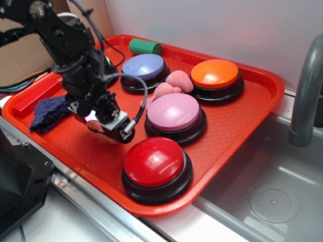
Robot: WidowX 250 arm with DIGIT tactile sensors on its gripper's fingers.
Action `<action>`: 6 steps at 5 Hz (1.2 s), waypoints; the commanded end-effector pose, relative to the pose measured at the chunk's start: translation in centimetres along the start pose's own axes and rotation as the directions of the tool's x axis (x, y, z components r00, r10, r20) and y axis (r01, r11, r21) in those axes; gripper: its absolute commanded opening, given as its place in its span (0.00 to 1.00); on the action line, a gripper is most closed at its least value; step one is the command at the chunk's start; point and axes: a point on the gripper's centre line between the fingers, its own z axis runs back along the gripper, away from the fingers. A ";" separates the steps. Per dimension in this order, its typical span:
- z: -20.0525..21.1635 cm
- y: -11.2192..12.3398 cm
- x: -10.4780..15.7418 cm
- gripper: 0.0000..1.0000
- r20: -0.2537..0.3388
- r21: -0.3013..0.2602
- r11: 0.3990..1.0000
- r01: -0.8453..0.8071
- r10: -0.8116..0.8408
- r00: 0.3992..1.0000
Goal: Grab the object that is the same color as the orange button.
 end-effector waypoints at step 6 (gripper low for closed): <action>6.4 1.0 2.0 0.00 -0.012 0.188 0.960 -0.209 0.215 0.977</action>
